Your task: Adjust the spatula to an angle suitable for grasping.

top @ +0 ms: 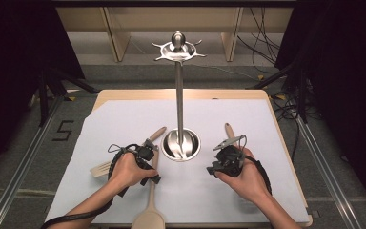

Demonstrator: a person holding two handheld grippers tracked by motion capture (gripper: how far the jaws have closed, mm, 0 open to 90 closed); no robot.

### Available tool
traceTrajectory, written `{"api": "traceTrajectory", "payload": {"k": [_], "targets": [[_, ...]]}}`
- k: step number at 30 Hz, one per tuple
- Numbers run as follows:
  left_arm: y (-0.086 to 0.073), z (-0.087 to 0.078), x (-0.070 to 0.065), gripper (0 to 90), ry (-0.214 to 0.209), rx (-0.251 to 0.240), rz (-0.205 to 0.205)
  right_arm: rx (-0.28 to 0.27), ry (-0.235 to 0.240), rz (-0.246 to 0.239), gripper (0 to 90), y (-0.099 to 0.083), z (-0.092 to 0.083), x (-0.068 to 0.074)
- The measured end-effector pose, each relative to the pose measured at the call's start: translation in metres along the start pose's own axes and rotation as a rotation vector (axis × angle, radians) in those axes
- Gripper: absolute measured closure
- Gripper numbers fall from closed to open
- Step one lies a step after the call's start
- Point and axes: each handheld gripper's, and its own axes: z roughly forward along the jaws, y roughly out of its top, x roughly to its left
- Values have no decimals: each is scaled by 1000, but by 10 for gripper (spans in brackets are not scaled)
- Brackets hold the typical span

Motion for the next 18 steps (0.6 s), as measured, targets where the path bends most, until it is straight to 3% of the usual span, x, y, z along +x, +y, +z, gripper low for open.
{"api": "traceTrajectory", "payload": {"k": [2,4,5,9,14,15,18], "targets": [[-1,0,-1,476,6,-1,13,2,2,1,672,0,0,0],[-3,1,-4,491,40,-11,66,9,2,20,671,0,1,2],[-4,1,-5,515,52,-15,82,2,5,2,671,0,1,1],[-6,1,-7,555,73,-24,91,-4,0,-8,671,0,1,1],[-10,1,-5,594,63,-79,42,3,1,4,672,0,0,1],[-11,-1,-1,610,42,-68,29,4,2,4,672,0,0,1],[-14,-2,6,652,4,-107,-2,-3,1,-4,672,-1,0,0]]}}
